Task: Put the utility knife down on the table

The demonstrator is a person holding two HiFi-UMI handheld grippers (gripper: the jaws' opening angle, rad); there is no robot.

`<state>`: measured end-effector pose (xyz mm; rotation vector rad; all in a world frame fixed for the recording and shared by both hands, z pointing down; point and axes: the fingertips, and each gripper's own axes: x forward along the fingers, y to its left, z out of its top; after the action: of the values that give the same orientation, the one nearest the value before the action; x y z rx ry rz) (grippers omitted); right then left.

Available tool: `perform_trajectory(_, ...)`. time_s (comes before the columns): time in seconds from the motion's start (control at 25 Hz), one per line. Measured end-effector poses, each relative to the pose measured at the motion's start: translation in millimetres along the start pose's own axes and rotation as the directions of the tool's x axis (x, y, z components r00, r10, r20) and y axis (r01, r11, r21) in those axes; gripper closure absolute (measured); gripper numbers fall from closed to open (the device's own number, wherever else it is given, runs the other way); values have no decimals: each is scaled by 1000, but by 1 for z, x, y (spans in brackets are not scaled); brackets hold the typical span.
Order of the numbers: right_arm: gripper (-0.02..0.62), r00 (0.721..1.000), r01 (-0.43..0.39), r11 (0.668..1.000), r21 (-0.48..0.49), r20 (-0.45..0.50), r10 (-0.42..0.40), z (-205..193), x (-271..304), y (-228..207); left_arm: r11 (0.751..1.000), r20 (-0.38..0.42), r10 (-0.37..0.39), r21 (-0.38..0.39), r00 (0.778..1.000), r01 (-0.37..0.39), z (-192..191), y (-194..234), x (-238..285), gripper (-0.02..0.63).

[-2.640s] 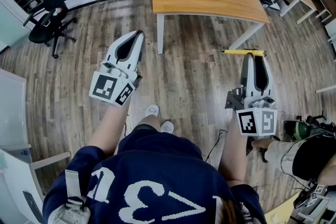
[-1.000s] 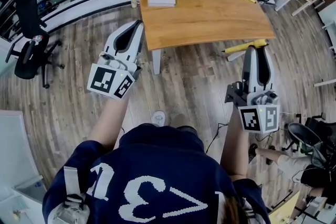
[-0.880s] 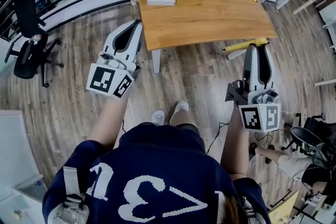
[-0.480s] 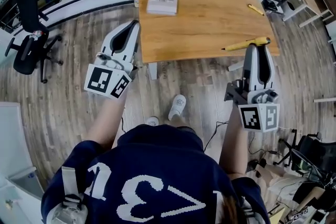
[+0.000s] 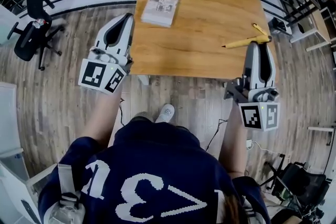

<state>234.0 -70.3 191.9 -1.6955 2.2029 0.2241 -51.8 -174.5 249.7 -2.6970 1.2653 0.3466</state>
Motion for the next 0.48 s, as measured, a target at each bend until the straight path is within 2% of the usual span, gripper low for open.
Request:
perform_trajectory(0.24,480,1000,-8,999,45,-17,8,-22,21,-27,1000,-36,7,15,999,-6,-17,-1,27,590)
perform_trajectory(0.48,480,999,20,999,34,-33,-19,-38,63,-34,1000,-41,-28,2,999,28,-32,30,68,591)
